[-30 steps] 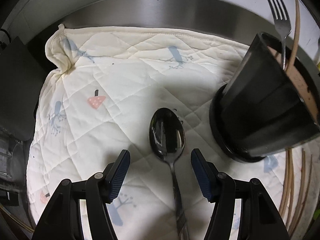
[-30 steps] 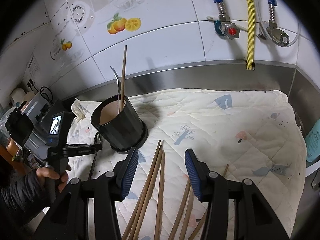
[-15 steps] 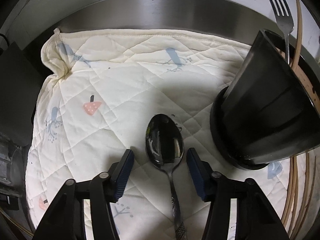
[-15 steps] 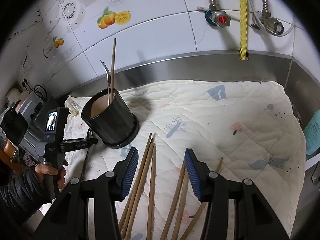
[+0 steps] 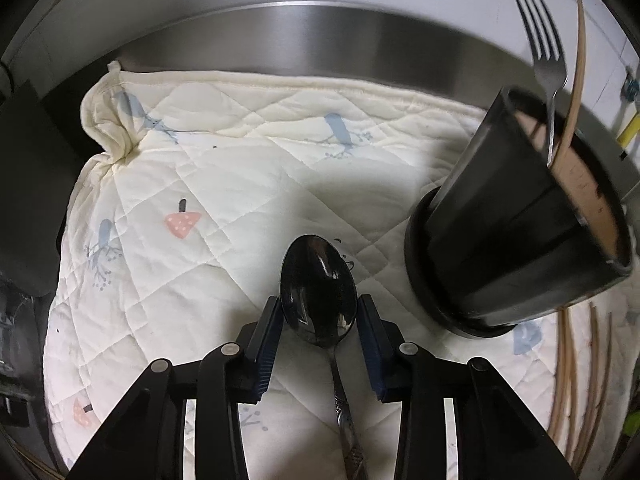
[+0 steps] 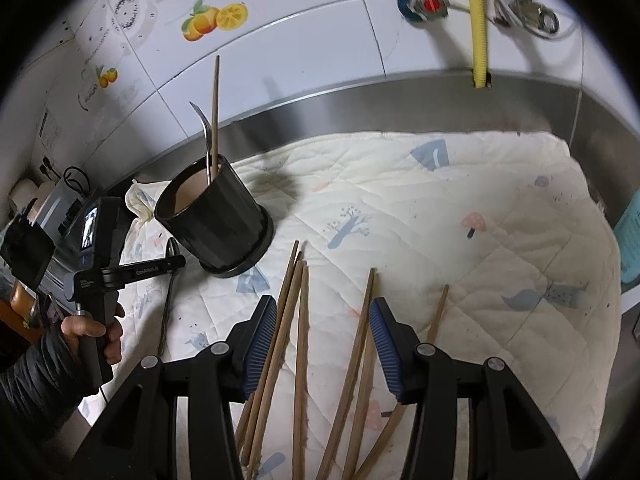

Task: Organize utensils
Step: 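Lower the left tool and close it on the spoon handle, then lift the spoon with the left tool while the right tool grasps a wooden chopstick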

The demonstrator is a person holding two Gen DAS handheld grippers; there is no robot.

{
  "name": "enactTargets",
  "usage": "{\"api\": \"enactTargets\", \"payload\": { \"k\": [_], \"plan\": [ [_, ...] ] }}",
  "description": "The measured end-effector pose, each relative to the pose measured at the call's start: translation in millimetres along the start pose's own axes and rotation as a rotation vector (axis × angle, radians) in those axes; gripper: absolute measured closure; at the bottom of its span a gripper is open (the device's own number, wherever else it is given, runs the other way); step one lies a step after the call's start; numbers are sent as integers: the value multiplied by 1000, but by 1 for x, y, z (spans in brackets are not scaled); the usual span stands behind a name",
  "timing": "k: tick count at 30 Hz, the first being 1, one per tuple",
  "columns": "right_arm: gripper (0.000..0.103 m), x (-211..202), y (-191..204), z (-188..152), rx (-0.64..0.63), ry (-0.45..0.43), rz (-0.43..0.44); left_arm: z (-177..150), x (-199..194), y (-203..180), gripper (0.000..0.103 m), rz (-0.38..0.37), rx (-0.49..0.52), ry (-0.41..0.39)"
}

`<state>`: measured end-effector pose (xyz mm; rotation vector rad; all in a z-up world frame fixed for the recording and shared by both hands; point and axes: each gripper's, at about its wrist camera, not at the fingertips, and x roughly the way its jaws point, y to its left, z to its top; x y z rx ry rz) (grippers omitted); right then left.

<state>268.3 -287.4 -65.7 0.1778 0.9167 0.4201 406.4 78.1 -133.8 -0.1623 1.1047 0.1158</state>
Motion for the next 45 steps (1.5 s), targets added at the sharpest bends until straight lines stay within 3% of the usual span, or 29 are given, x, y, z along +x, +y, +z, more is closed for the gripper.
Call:
{"api": "enactTargets", "payload": {
  "k": [13, 15, 16, 17, 26, 31, 36, 38, 45],
  "plan": [
    [50, 25, -18, -13, 53, 105, -37, -15, -83, 7, 63, -102, -39, -147],
    [59, 30, -20, -16, 60, 117, -36, -19, -94, 5, 63, -109, -31, -167],
    [70, 33, -20, -16, 64, 126, -39, -20, -98, 4, 63, -112, -27, -173],
    [71, 34, -20, -17, 71, 130, -48, -21, -102, 3, 63, -115, -22, -180],
    [73, 25, -43, -25, 143, 104, -162, -25, -113, -4, 63, -139, -1, -211],
    [73, 37, -49, -28, 152, 149, -195, -25, -121, -7, 63, -149, 17, -229],
    [82, 45, -49, -31, 149, 164, -217, -22, -133, -9, 63, -158, 30, -254],
    [90, 46, -48, -30, 133, 167, -246, -21, -136, -10, 63, -162, 34, -260],
    [93, 36, -39, -28, 93, 149, -237, -15, -152, -10, 63, -173, 42, -288]
  ]
}}
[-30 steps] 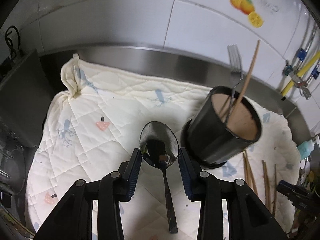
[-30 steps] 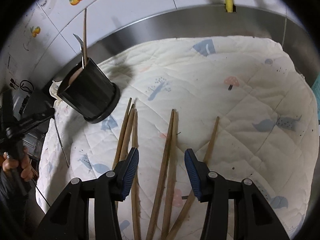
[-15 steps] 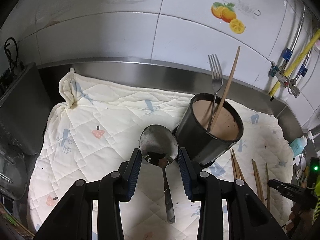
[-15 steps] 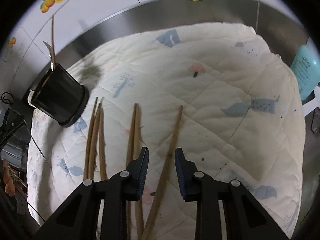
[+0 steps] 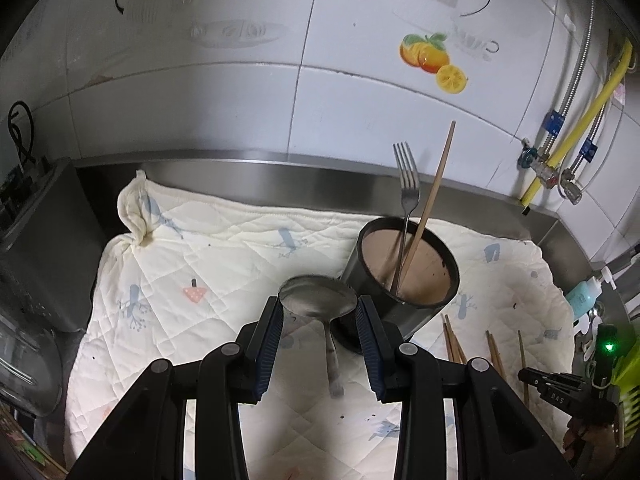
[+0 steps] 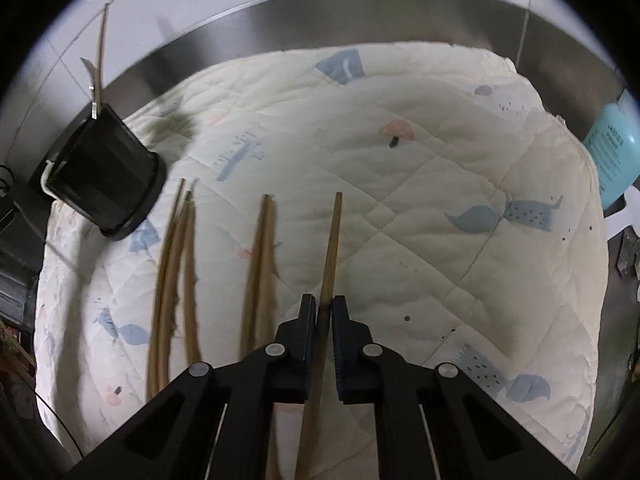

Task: Organize utensils
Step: 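Lift the spoon with the left tool while the right tool grasps a wooden chopstick, then lower the spoon into the black cup with the left tool while the right tool lowers the chopstick in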

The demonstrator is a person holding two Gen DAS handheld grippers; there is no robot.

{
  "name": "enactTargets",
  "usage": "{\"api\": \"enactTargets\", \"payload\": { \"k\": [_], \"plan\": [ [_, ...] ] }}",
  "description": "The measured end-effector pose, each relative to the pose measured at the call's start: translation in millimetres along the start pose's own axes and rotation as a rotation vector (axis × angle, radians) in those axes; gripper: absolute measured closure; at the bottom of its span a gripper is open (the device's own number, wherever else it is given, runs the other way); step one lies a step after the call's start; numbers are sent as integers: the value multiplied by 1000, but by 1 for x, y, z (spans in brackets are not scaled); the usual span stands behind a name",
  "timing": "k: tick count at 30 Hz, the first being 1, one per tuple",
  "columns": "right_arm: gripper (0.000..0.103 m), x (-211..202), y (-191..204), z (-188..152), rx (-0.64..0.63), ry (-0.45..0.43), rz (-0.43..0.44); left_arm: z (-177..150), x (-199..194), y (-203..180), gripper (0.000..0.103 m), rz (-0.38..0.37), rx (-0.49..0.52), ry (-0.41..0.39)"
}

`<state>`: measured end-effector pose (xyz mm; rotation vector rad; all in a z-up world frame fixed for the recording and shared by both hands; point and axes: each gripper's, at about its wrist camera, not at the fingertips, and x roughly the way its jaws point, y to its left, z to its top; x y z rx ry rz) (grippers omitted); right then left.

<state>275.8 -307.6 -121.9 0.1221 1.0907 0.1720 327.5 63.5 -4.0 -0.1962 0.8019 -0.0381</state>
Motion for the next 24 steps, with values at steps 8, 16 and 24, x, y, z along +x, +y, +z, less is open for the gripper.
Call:
{"api": "enactTargets", "payload": {
  "k": [8, 16, 24],
  "plan": [
    [94, -41, 16, 3, -50, -85, 46, 12, -17, -1, 63, -14, 14, -29],
    [94, -82, 31, 19, -77, -190, 92, 22, -35, 0, 63, -24, 21, -55],
    [94, -109, 49, 35, -114, -291, 125, 32, -53, -6, 63, -40, 41, -82]
  ]
}}
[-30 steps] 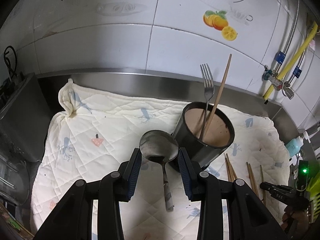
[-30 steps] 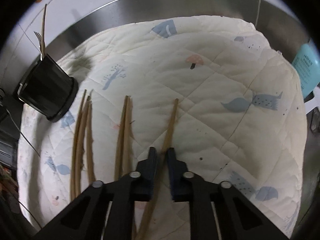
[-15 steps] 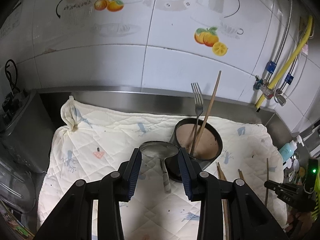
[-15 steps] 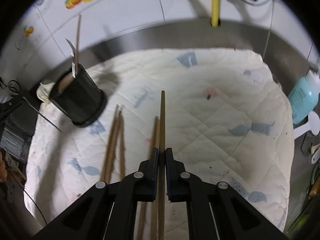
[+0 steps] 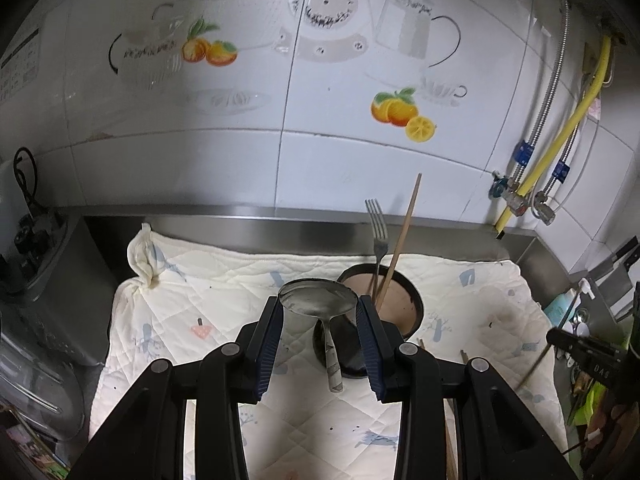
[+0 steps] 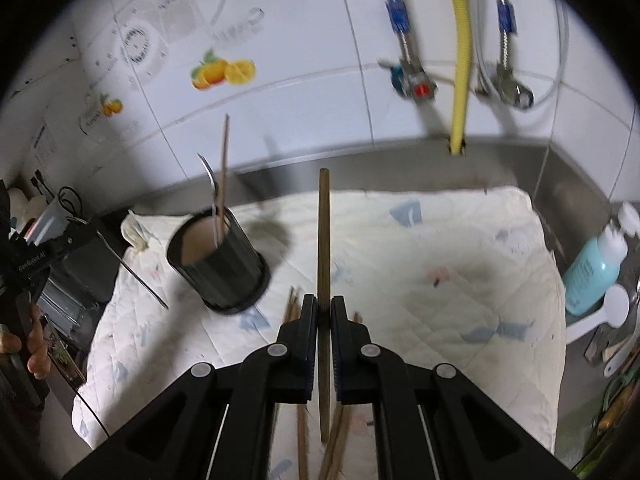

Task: Organize utensils
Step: 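Lower the spoon into the black cup with the left tool while the right tool lowers the chopstick in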

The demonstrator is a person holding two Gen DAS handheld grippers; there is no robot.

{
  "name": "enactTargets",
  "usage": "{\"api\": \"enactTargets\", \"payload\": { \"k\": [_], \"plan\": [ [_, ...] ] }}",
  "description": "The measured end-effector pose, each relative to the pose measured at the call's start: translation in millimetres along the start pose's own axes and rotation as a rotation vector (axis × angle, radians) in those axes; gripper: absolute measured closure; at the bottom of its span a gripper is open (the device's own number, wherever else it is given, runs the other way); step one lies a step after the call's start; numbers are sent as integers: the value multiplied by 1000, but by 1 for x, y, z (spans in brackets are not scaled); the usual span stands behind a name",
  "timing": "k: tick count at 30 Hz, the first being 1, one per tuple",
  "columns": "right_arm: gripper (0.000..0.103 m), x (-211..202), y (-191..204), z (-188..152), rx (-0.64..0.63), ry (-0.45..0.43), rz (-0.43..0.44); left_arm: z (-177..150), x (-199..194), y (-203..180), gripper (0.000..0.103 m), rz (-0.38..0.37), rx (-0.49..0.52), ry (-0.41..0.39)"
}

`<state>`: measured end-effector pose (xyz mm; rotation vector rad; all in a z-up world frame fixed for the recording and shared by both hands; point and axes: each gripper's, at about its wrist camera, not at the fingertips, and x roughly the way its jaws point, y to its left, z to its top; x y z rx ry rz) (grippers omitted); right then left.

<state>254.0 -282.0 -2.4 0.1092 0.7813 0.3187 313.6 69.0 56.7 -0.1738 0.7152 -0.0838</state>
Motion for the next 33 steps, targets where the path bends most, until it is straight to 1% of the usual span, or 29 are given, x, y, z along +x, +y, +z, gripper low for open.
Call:
{"api": "enactTargets", "payload": {
  "k": [5, 9, 16, 21, 23, 29, 33],
  "plan": [
    [94, -9, 12, 19, -30, -51, 18, 12, -9, 0, 63, -16, 5, -14],
    [94, -14, 27, 42, -68, -86, 34, 22, -12, 1, 63, -21, 8, -24],
    [94, -19, 53, 80, -114, -137, 81, 46, -13, -4, 63, -51, 14, -44],
    [94, -23, 72, 101, -141, -173, 111, 65, -9, -9, 63, -65, 18, -65],
    [94, -23, 78, 108, -149, -187, 119, 71, -5, -11, 63, -70, 14, -75],
    [94, -13, 97, 122, -171, -212, 146, 81, 20, -15, 63, -71, 4, -60],
    [94, 8, 106, 120, -182, -193, 160, 79, 42, -18, 63, -73, 5, -30]
  ]
}}
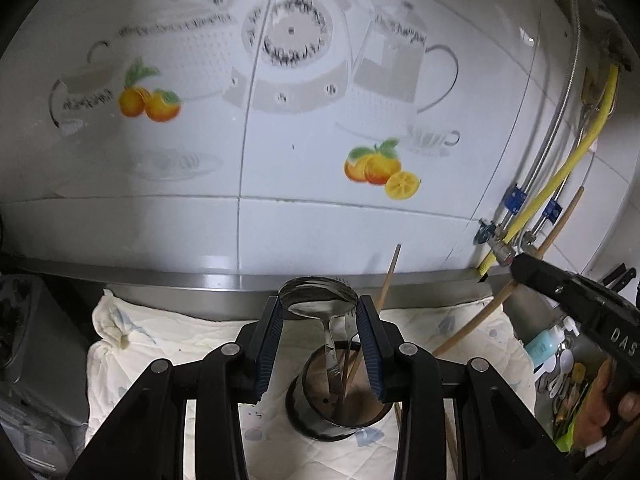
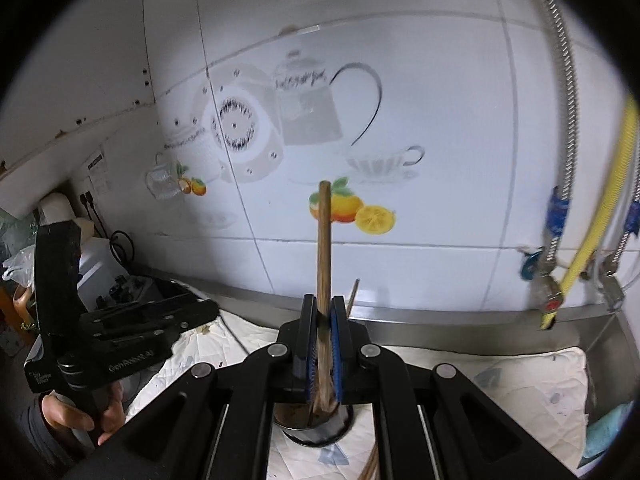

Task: Organize utensils
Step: 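Lower the spoon into the black cup with the left tool while the right tool lowers the chopstick in, then open both tools to release spoon and chopstick in the cup, then withdraw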

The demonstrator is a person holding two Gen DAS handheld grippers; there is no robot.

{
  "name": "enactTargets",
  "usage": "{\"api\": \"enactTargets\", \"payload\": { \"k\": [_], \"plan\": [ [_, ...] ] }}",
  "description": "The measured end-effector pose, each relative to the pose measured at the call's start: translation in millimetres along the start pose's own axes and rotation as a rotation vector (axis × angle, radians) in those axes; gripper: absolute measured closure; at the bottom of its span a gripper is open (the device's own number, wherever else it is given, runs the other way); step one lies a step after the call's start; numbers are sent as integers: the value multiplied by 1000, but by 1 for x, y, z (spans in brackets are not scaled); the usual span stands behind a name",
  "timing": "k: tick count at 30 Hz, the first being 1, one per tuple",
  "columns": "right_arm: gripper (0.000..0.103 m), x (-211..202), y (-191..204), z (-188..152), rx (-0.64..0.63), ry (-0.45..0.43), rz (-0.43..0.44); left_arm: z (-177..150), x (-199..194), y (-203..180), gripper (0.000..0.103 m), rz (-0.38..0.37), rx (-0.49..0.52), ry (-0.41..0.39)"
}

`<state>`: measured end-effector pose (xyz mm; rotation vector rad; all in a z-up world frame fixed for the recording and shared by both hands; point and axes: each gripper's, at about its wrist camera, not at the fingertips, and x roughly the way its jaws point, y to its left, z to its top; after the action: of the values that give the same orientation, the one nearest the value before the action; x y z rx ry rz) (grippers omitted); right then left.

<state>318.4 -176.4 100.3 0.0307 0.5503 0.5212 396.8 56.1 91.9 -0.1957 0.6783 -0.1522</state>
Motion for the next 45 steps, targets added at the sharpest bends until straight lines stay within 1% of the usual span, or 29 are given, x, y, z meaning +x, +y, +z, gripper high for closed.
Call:
{"api": "enactTargets", "payload": {
  "k": [5, 12, 21, 25, 28, 30, 32, 33, 34, 35, 36, 37, 38, 45],
  "plan": [
    [94, 24, 4, -15, -2, 42, 12, -9, 24, 0, 63, 2, 7, 46],
    [94, 56, 4, -39, 11, 125, 9, -24, 56, -3, 63, 16, 31, 114],
    [94, 69, -9, -56, 60, 190, -7, -38, 89, 6, 63, 33, 16, 186],
    [94, 69, -16, -57, 92, 192, 4, -41, 97, 10, 62, 44, 11, 197],
    [94, 70, -18, -56, 104, 196, 14, -40, 100, 14, 61, 36, -12, 203],
    [94, 72, -18, -56, 105, 202, 17, -38, 101, 15, 59, 15, -20, 201],
    [93, 74, -18, -57, 106, 211, 15, -36, 98, 13, 51, 32, -12, 190],
    [92, 74, -18, -57, 105, 213, 16, -35, 97, 12, 49, 28, -11, 185],
    [87, 74, -18, -58, 105, 214, 22, -34, 96, 12, 46, 29, -12, 182],
    [78, 73, -19, -59, 103, 214, 24, -34, 95, 11, 46, 33, -13, 180],
    [73, 73, -18, -59, 101, 212, 20, -34, 93, 10, 46, 27, -13, 178],
    [63, 71, -17, -59, 99, 208, 17, -34, 91, 9, 44, 25, -9, 175],
    [60, 69, -17, -60, 96, 204, 19, -34, 89, 9, 41, 36, -5, 171],
    [60, 49, -17, -66, 75, 196, 18, -37, 69, 7, 41, 31, -10, 154]
  ]
}}
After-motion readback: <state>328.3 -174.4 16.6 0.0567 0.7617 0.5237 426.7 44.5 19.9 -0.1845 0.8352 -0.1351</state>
